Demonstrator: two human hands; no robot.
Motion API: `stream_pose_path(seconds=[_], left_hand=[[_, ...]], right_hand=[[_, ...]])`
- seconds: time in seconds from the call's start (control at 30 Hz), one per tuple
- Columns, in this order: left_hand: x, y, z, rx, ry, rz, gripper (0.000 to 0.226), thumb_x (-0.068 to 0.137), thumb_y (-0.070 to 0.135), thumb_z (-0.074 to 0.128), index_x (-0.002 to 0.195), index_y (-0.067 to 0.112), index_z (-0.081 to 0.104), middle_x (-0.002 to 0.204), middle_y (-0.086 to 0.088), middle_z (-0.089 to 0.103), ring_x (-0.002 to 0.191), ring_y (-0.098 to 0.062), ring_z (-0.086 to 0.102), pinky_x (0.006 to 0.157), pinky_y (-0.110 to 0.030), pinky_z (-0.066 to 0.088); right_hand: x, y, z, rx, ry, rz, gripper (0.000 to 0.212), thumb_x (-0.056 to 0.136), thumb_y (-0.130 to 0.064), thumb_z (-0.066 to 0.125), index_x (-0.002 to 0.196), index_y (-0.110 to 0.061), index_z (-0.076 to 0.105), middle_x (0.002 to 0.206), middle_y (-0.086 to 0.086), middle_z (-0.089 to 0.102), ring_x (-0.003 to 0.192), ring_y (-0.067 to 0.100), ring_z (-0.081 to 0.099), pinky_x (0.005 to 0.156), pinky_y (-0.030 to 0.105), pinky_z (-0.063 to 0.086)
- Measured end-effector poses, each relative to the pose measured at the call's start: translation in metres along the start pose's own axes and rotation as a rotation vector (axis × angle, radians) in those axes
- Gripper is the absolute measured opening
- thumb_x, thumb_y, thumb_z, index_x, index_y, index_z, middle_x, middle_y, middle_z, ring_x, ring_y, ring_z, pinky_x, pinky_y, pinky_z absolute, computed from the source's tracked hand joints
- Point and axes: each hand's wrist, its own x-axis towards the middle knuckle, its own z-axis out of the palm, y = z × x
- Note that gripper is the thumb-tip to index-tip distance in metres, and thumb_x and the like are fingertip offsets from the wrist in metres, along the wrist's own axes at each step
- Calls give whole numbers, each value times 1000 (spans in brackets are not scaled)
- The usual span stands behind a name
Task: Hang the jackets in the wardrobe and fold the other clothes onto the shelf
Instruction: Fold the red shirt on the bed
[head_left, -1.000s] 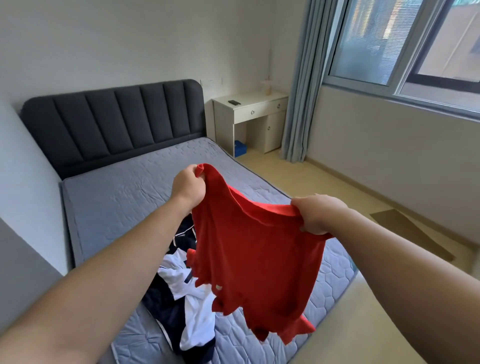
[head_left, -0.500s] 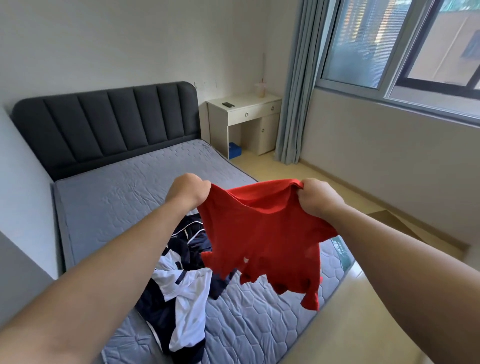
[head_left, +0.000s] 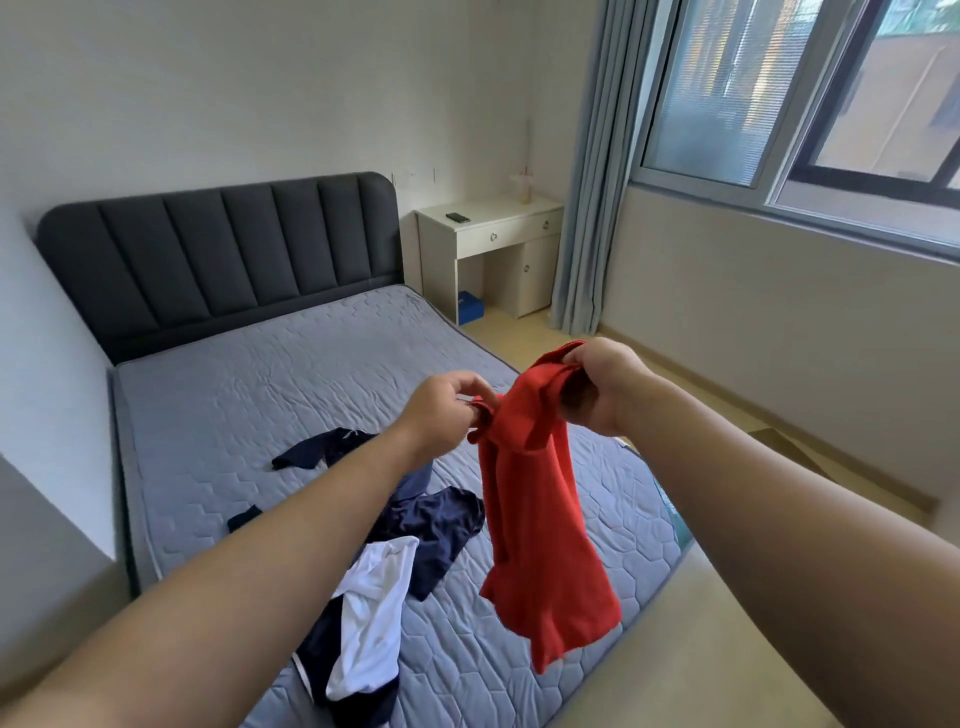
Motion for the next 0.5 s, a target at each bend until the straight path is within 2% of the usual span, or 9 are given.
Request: stream_pose_path(seconds=[0.03, 0.07, 0.13, 0.17, 0.23, 0.3, 0.4, 0.47, 0.5], left_hand=[[-4, 1, 6, -45, -53, 13, 19, 79, -4, 68, 91, 11, 73, 89, -16, 76, 76, -24, 71, 69, -34, 58], [-8, 3, 12, -72, -118, 27, 26, 76, 7, 77, 102, 13, 73, 92, -12, 77, 81, -20, 73, 72, -31, 58], [-15, 3, 23, 33, -201, 94, 52, 69, 33, 89, 115, 21, 68, 105, -4, 75, 98, -16, 73, 84, -28, 59], [-18, 3, 28, 185, -176, 148, 57, 66, 45, 90, 114, 27, 67, 107, 1, 72, 99, -12, 71, 85, -23, 57], [-19, 1, 38, 451, -15, 272, 44, 69, 56, 83, 100, 28, 67, 94, 7, 64, 86, -4, 63, 74, -14, 50], [-17, 4, 42, 469, 147, 316, 20, 86, 37, 73, 84, 18, 69, 77, 4, 62, 71, -9, 58, 65, -23, 45], [-10, 6, 37, 369, 203, 154, 22, 93, 11, 57, 79, 16, 73, 66, 4, 67, 64, -12, 60, 62, -26, 46], [-12, 9, 31, 343, 131, 130, 34, 87, 1, 50, 78, 21, 75, 71, 3, 72, 70, -13, 65, 66, -29, 53], [-14, 10, 30, 331, 75, 145, 37, 84, -3, 47, 80, 21, 76, 76, 1, 74, 77, -17, 68, 71, -31, 56]], right_hand=[[-3, 0, 1, 29, -17, 25, 22, 98, -4, 40, 93, -2, 61, 61, 13, 69, 44, 24, 66, 46, 32, 55], [-5, 0, 1, 49, -33, 43, 24, 99, -4, 38, 92, 0, 60, 62, 15, 70, 45, 23, 67, 45, 29, 55], [-8, 2, 1, 56, -53, 66, 26, 101, -6, 36, 92, 3, 59, 66, 17, 71, 47, 24, 68, 43, 26, 53], [-11, 4, 1, 51, -61, 80, 25, 101, -6, 37, 94, 4, 60, 68, 18, 72, 50, 24, 68, 44, 25, 53], [-15, 8, -1, 11, -76, 113, 23, 99, -7, 40, 99, 3, 61, 72, 16, 72, 53, 24, 69, 45, 26, 53], [-17, 12, -7, -141, -81, 137, 19, 96, -9, 44, 101, -3, 61, 73, 13, 72, 55, 22, 69, 46, 25, 51], [-11, 22, -29, -656, -7, 58, 16, 89, -17, 56, 102, -9, 61, 88, 7, 74, 70, 21, 70, 64, 28, 52], [-3, 32, -43, -933, 46, -19, 45, 83, -21, 69, 123, -9, 52, 111, 10, 65, 93, 23, 66, 76, 36, 56], [2, 36, -47, -979, 45, -55, 63, 81, -22, 73, 136, -13, 42, 120, 9, 59, 101, 24, 62, 83, 40, 58]])
